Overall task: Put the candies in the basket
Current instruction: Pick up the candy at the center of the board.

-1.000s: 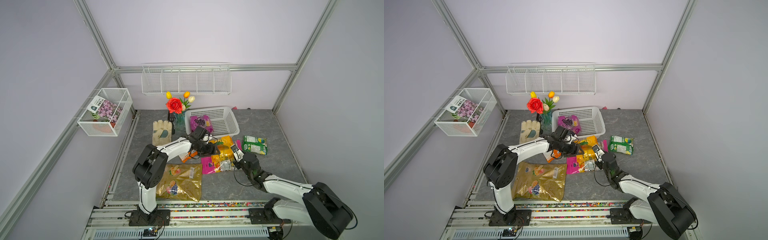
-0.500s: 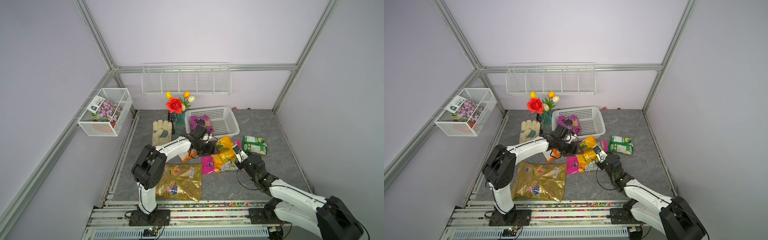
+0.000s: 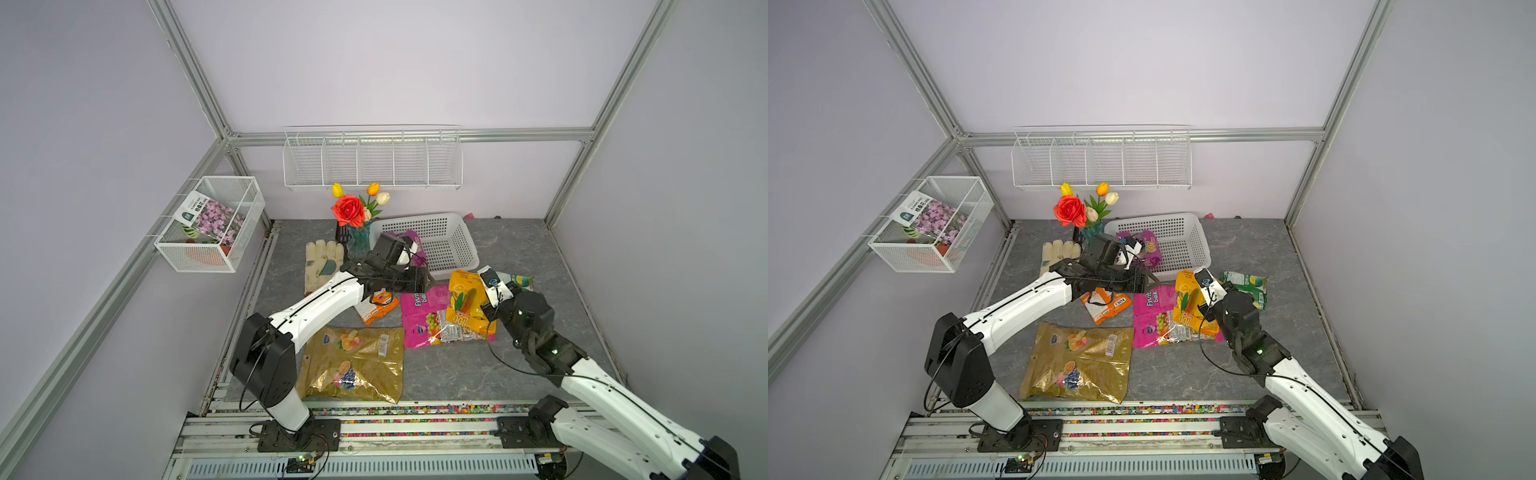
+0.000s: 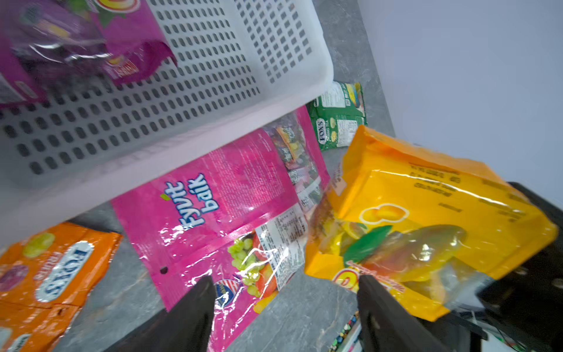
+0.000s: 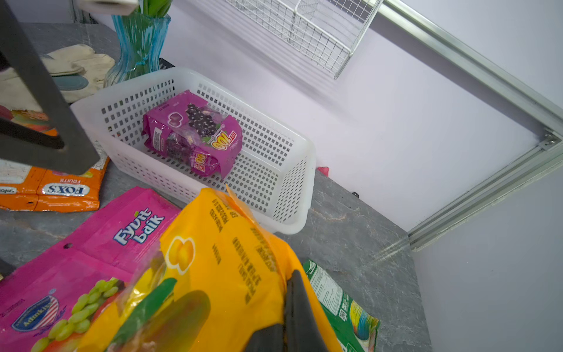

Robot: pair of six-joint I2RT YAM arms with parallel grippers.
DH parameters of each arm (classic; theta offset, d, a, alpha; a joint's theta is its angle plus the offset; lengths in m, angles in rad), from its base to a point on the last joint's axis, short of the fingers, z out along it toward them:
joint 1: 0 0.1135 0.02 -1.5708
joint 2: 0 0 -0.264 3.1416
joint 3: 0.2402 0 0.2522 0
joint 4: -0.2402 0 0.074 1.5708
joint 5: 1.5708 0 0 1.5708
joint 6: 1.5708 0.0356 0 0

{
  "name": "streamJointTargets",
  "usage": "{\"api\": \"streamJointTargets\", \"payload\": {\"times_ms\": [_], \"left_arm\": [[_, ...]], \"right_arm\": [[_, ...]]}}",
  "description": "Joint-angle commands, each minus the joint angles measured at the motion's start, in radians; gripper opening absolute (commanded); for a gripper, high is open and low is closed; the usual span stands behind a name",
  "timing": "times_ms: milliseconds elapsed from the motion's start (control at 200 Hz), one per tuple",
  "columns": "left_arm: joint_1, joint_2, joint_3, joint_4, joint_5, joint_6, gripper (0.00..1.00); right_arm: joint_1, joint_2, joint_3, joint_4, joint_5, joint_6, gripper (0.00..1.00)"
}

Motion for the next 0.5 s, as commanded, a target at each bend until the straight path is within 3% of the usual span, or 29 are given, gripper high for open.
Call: {"api": "streamJointTargets", "payload": {"times_ms": [0,150,495], "left_arm": [[0.000,0.012,0.041,-0.049,-0.130,0.021,0.77],[0.004,-0.028,0.005,-0.026,-0.179,0.010,0.77],[0.017,-0.070,-0.065,0.000,-0.205,0.003,0.78]], "right_arm": [[-0.003,0.050,0.116,0.031,0.012,0.004,0.00],[-0.008,0.179,0.247,0.004,0.052,0.020,0.00],[-0.043,0.484,0.555,-0.032,0.129,0.223,0.00]]}}
